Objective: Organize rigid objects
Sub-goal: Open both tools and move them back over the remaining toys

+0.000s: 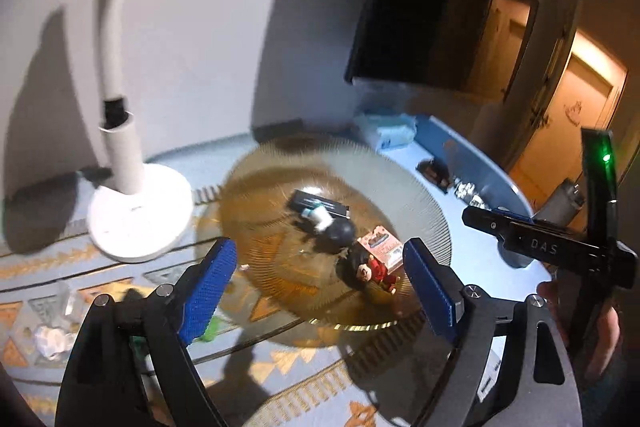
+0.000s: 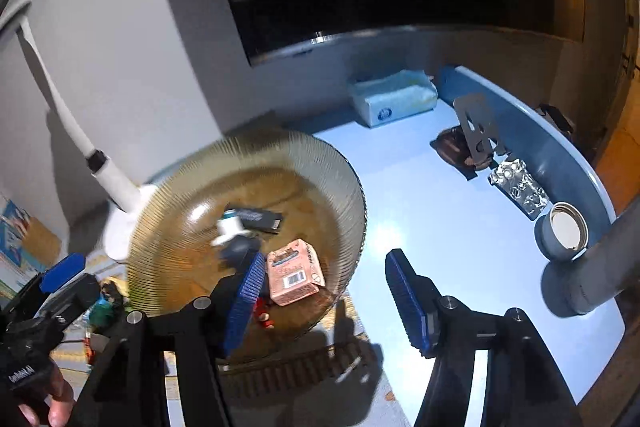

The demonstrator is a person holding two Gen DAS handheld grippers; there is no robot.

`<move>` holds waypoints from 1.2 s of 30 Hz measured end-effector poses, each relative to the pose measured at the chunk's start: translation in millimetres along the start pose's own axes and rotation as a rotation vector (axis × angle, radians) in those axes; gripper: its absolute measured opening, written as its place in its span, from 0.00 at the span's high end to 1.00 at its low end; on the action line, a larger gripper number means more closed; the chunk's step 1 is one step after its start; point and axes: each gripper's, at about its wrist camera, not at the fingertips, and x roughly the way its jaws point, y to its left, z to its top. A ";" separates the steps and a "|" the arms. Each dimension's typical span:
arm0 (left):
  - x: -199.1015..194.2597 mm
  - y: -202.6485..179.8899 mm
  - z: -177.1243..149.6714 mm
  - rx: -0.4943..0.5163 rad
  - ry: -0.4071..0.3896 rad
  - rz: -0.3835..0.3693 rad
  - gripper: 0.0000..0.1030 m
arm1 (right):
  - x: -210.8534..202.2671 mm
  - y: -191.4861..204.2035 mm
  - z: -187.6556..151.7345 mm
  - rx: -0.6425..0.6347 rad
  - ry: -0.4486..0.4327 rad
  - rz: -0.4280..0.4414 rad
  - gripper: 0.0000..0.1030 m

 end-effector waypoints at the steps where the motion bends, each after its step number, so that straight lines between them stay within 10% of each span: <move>1: -11.6 4.8 -0.4 -0.007 -0.017 0.009 0.18 | -5.1 2.9 -0.6 -0.003 -0.008 0.005 0.41; 20: -270.4 74.9 -31.1 -0.065 -0.429 0.252 0.18 | -121.4 175.5 -44.6 -0.314 -0.164 0.346 0.40; 36: -138.1 198.9 -153.5 -0.203 -0.050 0.365 0.18 | 6.1 216.7 -157.6 -0.465 0.093 0.437 0.40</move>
